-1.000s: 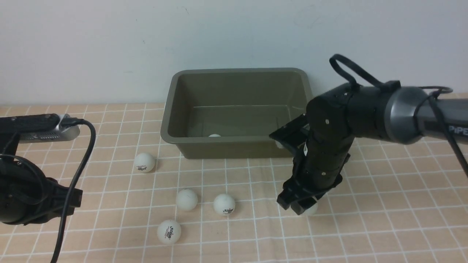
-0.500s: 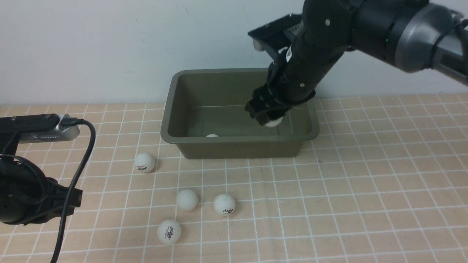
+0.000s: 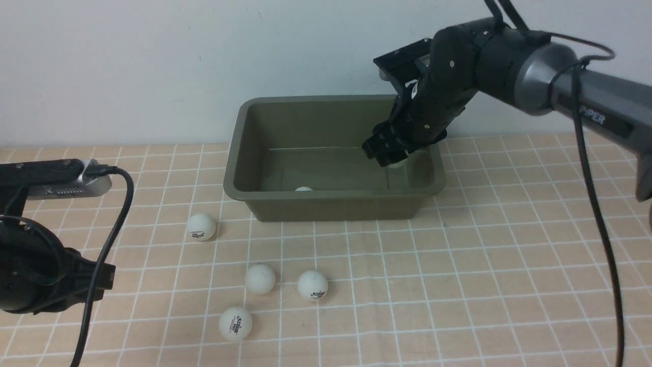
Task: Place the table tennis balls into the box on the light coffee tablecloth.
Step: 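Release the ping pong ball into the bin and lift the gripper away, then reach for and grasp a ping pong ball on the table beside the basket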
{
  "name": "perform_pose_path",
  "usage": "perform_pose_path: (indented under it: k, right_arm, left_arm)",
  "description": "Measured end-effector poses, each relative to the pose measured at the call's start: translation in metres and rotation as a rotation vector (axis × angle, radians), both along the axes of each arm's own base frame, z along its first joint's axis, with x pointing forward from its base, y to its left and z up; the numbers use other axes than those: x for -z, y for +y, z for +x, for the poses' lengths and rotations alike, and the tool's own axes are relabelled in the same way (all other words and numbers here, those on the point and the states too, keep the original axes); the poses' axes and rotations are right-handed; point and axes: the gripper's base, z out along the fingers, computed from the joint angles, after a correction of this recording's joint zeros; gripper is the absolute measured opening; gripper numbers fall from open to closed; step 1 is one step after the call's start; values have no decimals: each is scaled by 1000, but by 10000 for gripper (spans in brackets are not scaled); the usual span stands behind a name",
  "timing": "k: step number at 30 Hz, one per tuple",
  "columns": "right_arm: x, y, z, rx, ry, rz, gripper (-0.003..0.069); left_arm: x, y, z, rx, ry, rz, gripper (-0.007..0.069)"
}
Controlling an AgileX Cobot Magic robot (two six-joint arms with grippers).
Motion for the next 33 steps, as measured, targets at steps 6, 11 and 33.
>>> perform_pose_path:
  k: [6,11,33]
  right_arm:
    - [0,2,4,-11,-7,2,453]
    - [-13,3,3,-13,19,0,468]
    - [-205,-41,-71,14,-278,13,393]
  left_arm:
    - [0,0,0,4,-1,2,-69]
    - [0,0,0,4,-1,2,-69]
    - [-16,-92,21,341,-164,14,-69]
